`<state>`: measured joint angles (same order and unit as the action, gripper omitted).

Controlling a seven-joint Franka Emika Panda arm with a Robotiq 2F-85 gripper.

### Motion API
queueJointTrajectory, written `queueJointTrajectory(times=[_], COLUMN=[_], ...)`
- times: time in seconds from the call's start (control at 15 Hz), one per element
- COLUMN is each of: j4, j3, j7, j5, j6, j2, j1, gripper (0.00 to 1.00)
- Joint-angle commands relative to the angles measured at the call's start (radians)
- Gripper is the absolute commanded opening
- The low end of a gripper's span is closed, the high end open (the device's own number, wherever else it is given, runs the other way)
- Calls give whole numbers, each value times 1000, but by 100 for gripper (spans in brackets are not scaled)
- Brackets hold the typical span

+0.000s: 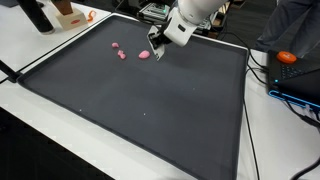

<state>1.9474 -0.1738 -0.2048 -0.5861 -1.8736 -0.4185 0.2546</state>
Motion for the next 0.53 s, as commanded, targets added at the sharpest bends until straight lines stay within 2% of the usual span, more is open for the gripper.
queueJointTrajectory(times=[0.0,0.47], j4=[-81,-165], j3=[9,11], j7=[-26,-32], j5=[-34,-34], j6=[83,145], j2=[-69,-119], j1=[19,18], gripper=[1,1])
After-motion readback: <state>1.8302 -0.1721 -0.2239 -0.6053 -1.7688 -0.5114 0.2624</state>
